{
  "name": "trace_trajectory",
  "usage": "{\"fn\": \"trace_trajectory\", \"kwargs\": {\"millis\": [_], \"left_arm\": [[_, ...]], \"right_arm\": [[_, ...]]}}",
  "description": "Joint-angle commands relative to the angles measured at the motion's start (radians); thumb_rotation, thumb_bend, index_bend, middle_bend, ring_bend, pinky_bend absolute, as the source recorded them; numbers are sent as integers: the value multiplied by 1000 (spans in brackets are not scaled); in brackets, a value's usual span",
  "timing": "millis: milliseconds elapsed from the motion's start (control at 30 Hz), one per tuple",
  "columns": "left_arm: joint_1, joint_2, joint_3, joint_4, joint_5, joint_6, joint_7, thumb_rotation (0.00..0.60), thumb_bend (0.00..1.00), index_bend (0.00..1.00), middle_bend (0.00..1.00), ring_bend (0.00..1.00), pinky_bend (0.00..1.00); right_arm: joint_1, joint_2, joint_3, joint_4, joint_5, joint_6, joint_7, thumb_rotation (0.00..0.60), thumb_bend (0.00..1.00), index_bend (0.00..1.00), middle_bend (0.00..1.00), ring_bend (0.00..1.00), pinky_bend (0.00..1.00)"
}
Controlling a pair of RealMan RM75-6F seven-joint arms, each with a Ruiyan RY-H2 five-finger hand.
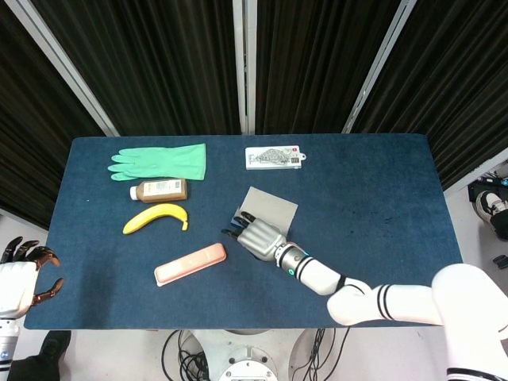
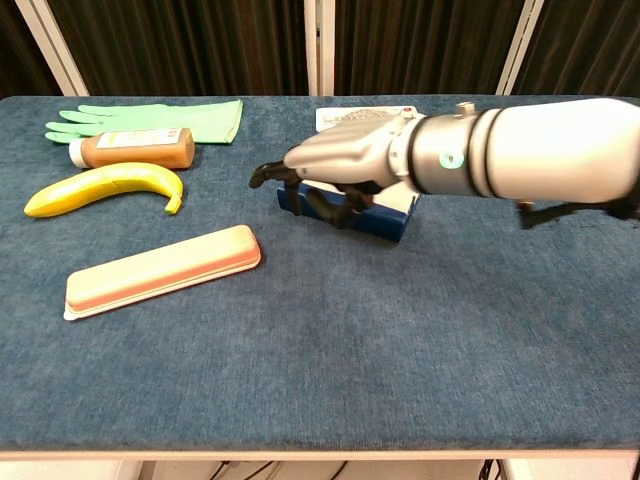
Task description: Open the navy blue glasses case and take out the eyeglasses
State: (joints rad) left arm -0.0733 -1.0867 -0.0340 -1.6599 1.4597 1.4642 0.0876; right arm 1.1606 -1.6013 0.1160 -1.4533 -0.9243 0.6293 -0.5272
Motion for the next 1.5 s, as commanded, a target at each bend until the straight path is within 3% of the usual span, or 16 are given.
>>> {"fn": "trace_trajectory", "kwargs": {"millis": [33,233,433,700,767,867,967,1033,1500], "left_arm": [[0,1,0,0,1,0,-1,600,254,490,352,174,101],[-1,3,0,-2,-1,-3,-14,600,253,490,352,174,101],[-2,4,1,-1,1,-4,-14,600,253,490,352,174,101],[-2,3,2,-2,1,-3,-2,600,254,490,352,174,101],[-2,2,2,-2,1,-3,2,600,253,490,352,174,101],[-3,2,1,-3,0,-3,7,600,254,490,352,174,101],[-2,0,1,-4,-1,-2,11,600,254,490,352,174,101],[-2,0,1,-3,-2,-1,13,600,253,490,352,174,101],[-2,2,2,-4,0,-2,3,600,254,490,352,174,101]], "right_arm": [[74,-69,8,101,80,-24,-67,600,891,0,298,0,0],[129,-76,-25,182,243,-11,-146,600,893,0,310,0,0],[132,-25,-68,190,398,19,-179,600,894,0,319,0,0],[84,89,-125,113,459,43,-152,600,884,0,319,0,0],[61,125,-128,76,417,56,-127,600,781,0,298,0,0],[23,154,-124,55,318,85,-79,600,425,0,211,0,0],[-6,160,-121,65,253,104,-44,600,221,0,164,0,0],[-17,158,-123,76,231,106,-33,600,179,0,158,0,0],[-19,111,-106,109,181,61,-21,600,176,0,153,0,0]]}}
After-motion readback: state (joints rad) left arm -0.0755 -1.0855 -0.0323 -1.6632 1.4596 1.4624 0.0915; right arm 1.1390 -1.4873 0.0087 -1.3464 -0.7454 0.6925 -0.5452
